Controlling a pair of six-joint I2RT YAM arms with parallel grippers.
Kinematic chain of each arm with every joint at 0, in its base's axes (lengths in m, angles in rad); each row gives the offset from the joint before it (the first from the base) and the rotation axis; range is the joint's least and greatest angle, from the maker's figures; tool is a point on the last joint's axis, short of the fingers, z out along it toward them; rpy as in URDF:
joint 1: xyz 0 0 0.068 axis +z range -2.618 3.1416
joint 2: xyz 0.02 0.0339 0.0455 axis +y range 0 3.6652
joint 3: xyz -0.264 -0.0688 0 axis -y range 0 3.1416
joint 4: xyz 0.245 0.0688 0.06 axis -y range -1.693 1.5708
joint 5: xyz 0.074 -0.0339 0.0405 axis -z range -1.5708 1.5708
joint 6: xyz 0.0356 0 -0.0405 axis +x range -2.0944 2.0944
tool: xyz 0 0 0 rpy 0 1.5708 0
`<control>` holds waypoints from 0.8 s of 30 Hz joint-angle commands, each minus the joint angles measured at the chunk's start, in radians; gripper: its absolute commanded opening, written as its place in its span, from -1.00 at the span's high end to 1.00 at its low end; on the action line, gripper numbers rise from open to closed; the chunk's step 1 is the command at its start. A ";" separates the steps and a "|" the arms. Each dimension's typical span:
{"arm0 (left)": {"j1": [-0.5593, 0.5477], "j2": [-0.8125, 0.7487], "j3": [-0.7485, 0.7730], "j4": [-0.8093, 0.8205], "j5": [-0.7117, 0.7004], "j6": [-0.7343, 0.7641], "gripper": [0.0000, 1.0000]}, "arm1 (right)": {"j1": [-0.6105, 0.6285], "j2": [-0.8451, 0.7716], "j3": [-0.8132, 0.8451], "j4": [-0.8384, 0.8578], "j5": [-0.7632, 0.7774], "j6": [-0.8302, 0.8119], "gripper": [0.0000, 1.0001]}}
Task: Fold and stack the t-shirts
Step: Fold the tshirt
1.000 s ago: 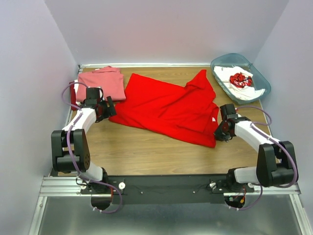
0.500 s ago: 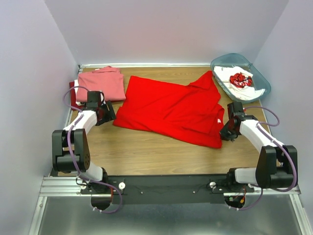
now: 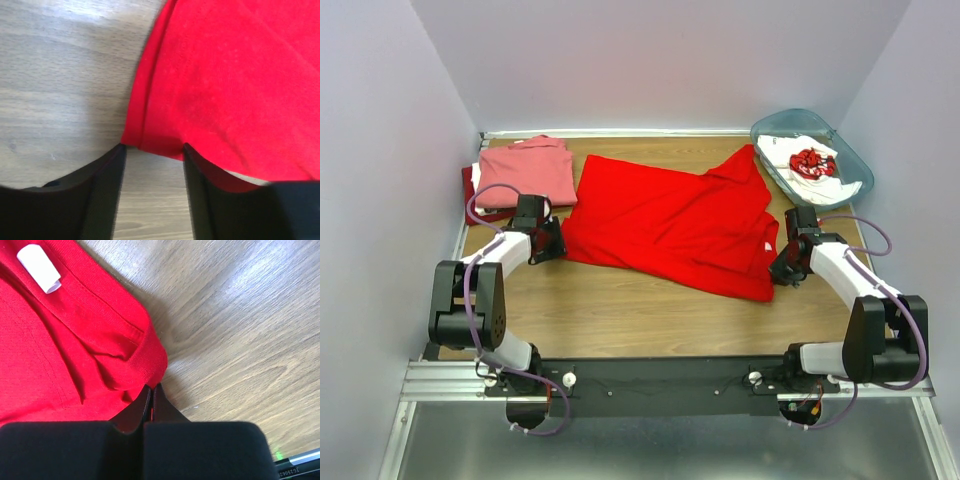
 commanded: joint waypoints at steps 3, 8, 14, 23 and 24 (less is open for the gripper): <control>0.000 0.037 -0.006 0.006 -0.017 0.000 0.51 | -0.013 -0.009 0.023 -0.024 0.020 -0.013 0.99; -0.002 0.015 0.018 -0.023 -0.060 0.029 1.00 | -0.013 -0.023 0.017 -0.029 0.024 -0.020 0.99; 0.000 -0.034 0.102 -0.083 -0.139 0.048 1.00 | -0.041 -0.048 0.006 -0.049 0.039 -0.030 0.99; -0.002 -0.052 0.150 -0.178 -0.139 0.035 1.00 | -0.042 -0.040 0.009 -0.069 0.047 -0.014 0.99; 0.000 -0.046 0.153 -0.189 -0.132 0.035 1.00 | -0.042 -0.040 0.009 -0.070 0.051 -0.013 0.99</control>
